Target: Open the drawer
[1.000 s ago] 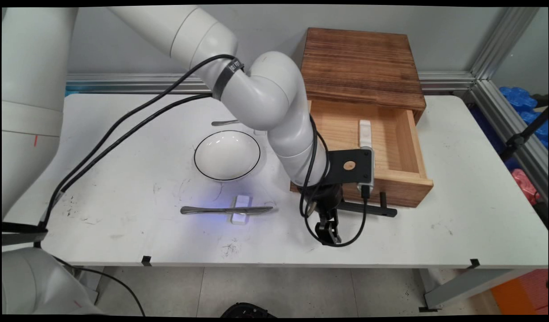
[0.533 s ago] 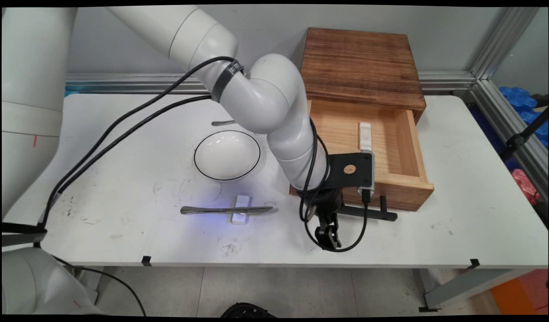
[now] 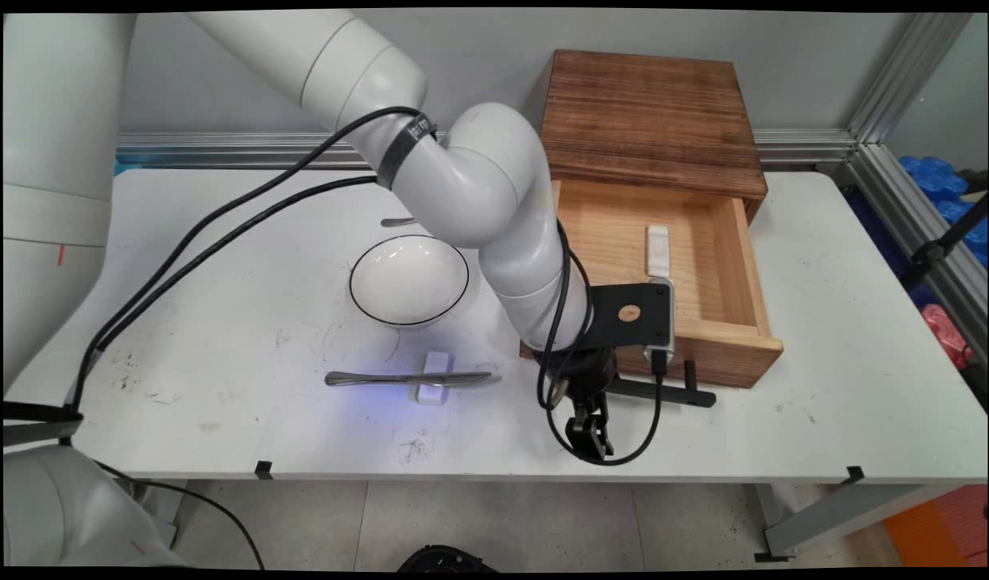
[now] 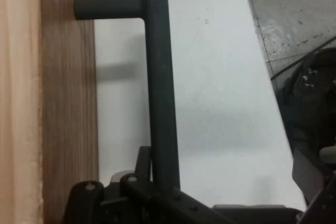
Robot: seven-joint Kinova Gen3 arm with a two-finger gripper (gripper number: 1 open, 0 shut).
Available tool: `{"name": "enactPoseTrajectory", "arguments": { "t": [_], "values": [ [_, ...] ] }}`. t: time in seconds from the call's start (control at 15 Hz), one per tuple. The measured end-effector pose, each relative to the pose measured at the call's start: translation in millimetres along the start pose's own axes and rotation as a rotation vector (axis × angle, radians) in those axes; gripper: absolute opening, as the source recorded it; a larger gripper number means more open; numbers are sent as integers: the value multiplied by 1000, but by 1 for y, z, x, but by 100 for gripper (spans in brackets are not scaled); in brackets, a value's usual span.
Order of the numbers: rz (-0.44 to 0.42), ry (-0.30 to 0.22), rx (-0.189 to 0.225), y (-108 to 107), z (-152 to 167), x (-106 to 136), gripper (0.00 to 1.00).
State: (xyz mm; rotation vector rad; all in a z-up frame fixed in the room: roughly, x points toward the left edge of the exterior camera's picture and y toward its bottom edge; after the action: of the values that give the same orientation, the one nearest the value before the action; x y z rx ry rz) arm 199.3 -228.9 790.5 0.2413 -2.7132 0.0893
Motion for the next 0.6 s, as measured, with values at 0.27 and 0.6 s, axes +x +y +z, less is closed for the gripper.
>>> {"name": "enactPoseTrajectory", "arguments": {
  "t": [0.27,0.6],
  "values": [
    [-1,0,-6,4,0,0,100],
    [-2,-1,-12,9,0,0,100]
  ]
}}
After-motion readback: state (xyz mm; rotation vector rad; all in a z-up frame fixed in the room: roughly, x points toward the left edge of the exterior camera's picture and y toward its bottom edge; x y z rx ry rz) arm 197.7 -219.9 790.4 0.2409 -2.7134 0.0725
